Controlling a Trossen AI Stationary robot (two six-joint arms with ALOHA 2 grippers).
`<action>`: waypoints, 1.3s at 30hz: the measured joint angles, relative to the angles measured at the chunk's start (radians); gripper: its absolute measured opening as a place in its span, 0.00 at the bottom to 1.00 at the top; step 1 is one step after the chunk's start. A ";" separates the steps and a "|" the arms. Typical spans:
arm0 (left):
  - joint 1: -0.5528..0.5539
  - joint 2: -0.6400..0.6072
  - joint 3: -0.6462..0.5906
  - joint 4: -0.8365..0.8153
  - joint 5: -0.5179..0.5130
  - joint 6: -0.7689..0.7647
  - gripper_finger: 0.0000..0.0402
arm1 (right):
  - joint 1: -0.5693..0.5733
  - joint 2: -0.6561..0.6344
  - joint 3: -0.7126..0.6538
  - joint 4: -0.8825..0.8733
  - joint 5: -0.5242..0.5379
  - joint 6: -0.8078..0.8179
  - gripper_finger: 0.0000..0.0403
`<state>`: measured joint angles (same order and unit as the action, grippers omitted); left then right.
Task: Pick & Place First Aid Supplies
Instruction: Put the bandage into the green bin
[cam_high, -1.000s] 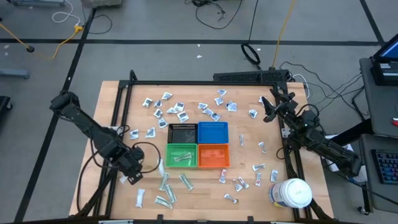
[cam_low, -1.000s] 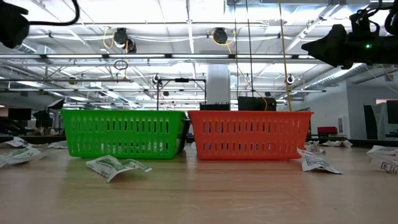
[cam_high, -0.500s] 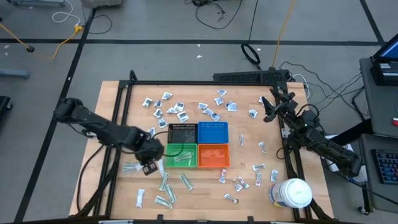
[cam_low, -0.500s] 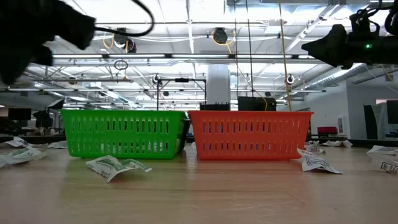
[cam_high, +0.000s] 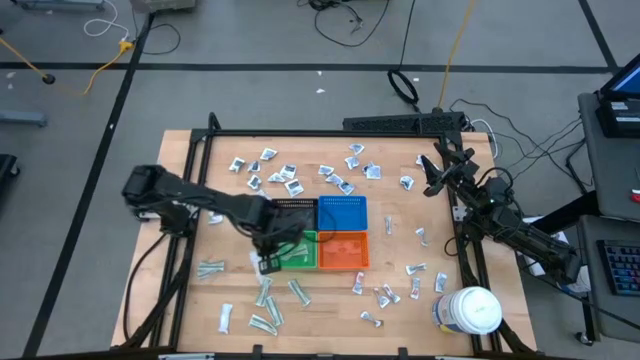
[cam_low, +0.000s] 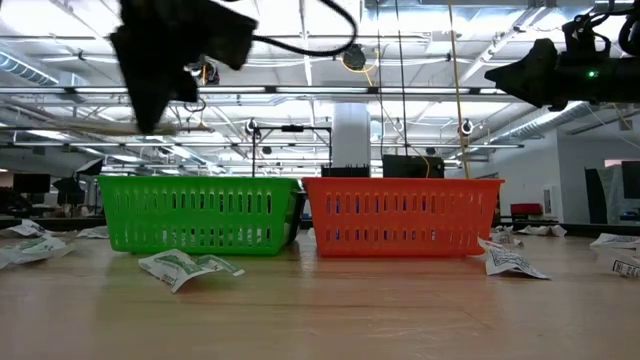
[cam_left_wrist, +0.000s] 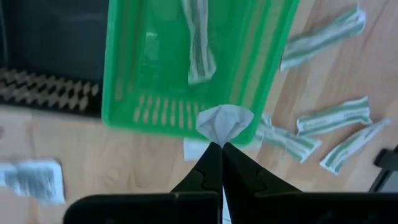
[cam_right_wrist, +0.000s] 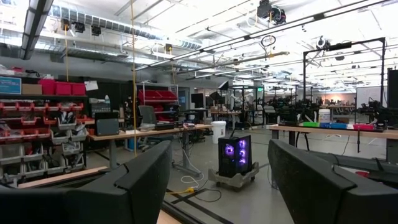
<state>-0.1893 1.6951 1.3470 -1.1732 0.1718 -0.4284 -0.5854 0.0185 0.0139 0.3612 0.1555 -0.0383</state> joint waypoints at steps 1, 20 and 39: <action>0.006 0.018 0.023 -0.003 -0.001 0.017 0.00 | 0.000 0.000 0.000 0.000 0.000 0.000 0.65; 0.025 0.214 0.144 0.049 -0.121 0.113 0.00 | 0.000 0.000 0.000 0.000 0.000 0.000 0.65; 0.009 0.249 0.142 0.179 -0.147 0.119 0.09 | 0.000 0.000 0.000 0.000 0.000 0.000 0.65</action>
<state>-0.1799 1.9446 1.4887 -0.9943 0.0246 -0.3093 -0.5854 0.0181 0.0143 0.3614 0.1555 -0.0380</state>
